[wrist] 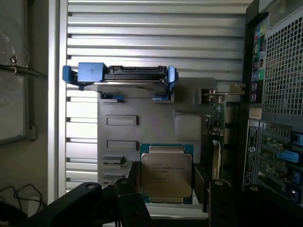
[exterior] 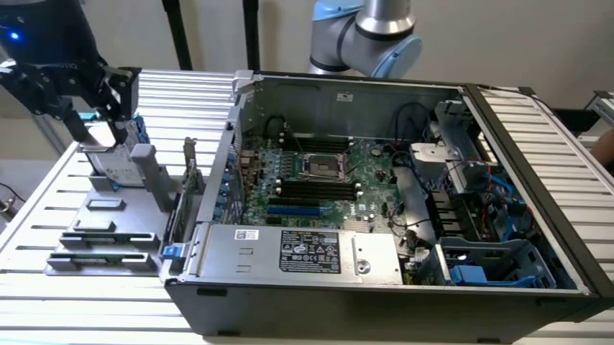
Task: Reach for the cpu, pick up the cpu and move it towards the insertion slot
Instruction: 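Pick up the cpu and move it towards the insertion slot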
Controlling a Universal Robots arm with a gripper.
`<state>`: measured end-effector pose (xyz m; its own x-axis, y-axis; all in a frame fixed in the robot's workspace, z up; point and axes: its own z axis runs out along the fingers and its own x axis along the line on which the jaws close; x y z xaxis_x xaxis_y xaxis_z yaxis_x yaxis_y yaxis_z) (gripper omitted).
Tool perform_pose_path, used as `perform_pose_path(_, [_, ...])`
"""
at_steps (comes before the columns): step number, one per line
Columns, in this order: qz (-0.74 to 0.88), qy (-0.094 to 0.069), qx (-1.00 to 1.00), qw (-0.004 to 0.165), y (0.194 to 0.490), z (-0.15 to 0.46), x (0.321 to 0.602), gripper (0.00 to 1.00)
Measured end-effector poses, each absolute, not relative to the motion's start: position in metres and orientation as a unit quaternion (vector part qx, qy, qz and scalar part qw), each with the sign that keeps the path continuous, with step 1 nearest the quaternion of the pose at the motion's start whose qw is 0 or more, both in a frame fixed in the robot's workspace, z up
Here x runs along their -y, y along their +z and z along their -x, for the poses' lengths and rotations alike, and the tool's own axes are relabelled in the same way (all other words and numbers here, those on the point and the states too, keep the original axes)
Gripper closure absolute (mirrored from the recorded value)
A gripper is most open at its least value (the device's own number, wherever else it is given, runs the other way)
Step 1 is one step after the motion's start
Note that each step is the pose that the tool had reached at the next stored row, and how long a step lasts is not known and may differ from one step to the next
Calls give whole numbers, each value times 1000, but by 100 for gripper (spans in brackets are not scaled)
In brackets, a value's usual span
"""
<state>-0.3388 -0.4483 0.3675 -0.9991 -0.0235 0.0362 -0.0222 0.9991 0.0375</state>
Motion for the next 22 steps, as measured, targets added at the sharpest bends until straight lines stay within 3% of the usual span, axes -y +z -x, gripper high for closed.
perform_pose_path(10, [-12,-25,999,18,396,293,449,46])
perform_pose_path(22, [-12,-30,999,18,405,239,449,46])
